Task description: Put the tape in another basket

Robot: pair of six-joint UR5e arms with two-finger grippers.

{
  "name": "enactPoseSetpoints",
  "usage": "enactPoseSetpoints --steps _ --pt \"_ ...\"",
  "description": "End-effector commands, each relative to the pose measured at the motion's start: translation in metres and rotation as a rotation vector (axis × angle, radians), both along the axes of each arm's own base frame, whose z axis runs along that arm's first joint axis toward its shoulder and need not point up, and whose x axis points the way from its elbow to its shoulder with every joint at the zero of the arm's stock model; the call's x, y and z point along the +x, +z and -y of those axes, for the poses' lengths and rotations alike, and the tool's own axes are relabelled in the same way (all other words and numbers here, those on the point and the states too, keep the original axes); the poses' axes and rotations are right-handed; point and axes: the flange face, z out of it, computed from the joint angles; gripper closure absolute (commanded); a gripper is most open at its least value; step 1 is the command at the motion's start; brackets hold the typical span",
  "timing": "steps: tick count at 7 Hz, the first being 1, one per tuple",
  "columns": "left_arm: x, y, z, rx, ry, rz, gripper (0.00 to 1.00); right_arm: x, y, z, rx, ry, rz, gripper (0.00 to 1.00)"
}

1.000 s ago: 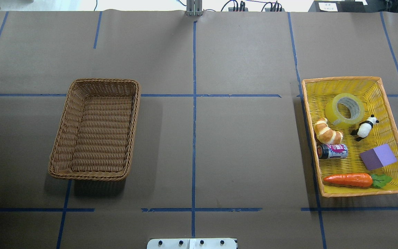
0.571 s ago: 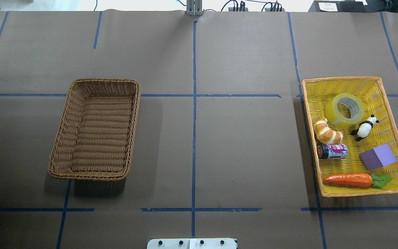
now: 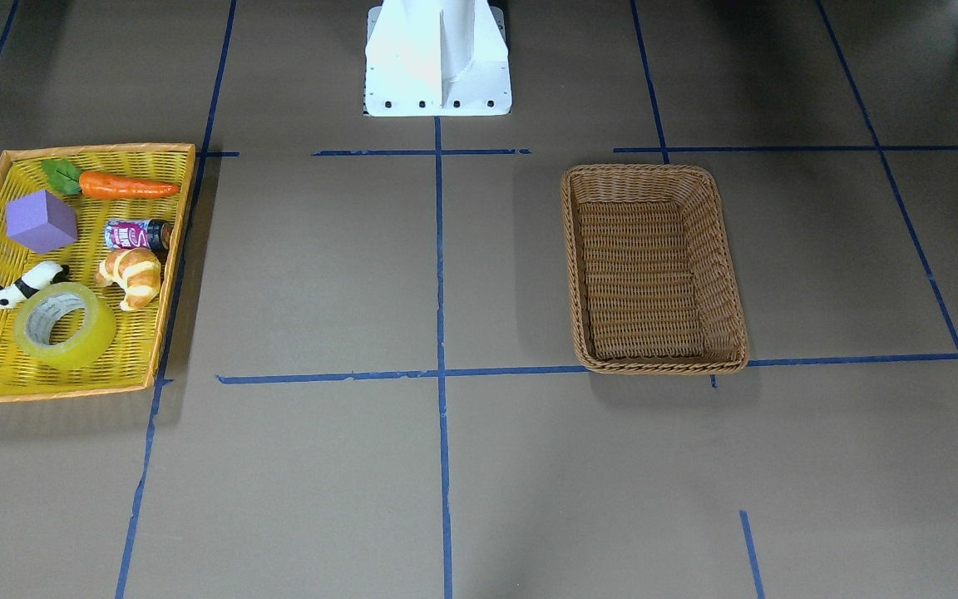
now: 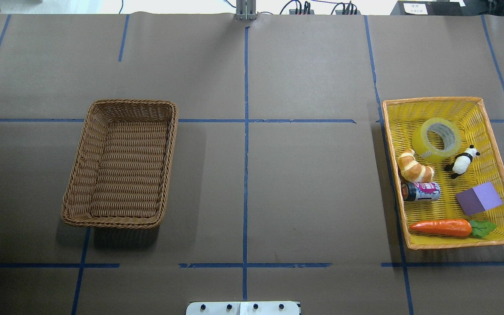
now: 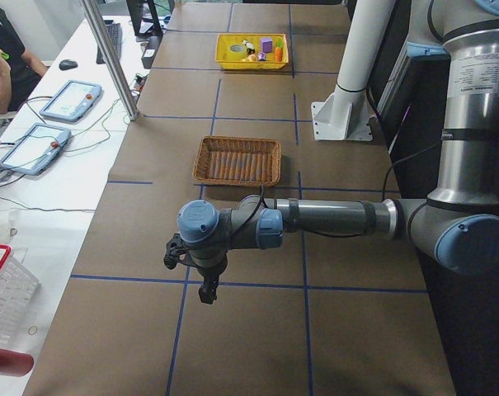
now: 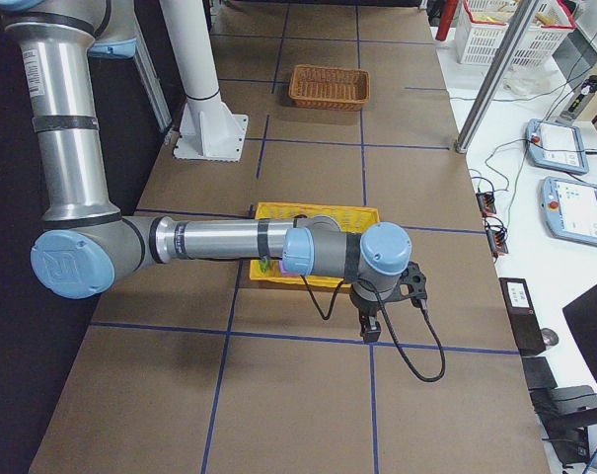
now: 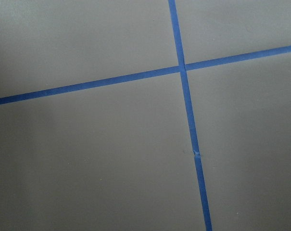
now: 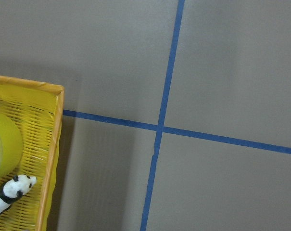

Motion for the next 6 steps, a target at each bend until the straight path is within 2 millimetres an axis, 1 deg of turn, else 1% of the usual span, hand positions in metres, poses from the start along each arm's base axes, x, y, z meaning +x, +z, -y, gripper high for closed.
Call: enactPoseSetpoints --steps 1,2,3,4,5,6 --pt "0.000 -0.002 0.001 0.004 0.000 0.000 0.00 -0.046 -0.019 0.012 0.015 -0.064 0.003 0.00" --pt "0.000 -0.002 0.001 0.004 0.000 0.000 0.00 -0.074 -0.048 0.018 -0.024 -0.024 0.005 0.00" --pt "0.000 -0.002 0.002 0.006 0.000 0.000 0.00 -0.100 -0.075 0.018 -0.049 0.002 0.009 0.00" --pt "0.000 -0.003 0.002 0.007 0.000 -0.002 0.00 -0.125 -0.100 0.021 -0.035 -0.013 0.016 0.00" --pt "0.000 -0.003 0.002 0.007 0.000 0.000 0.00 -0.136 -0.116 0.029 -0.036 -0.003 0.021 0.00" --pt "0.000 -0.004 0.003 0.008 -0.001 0.000 0.00 -0.156 -0.122 0.033 -0.021 -0.019 0.019 0.00"
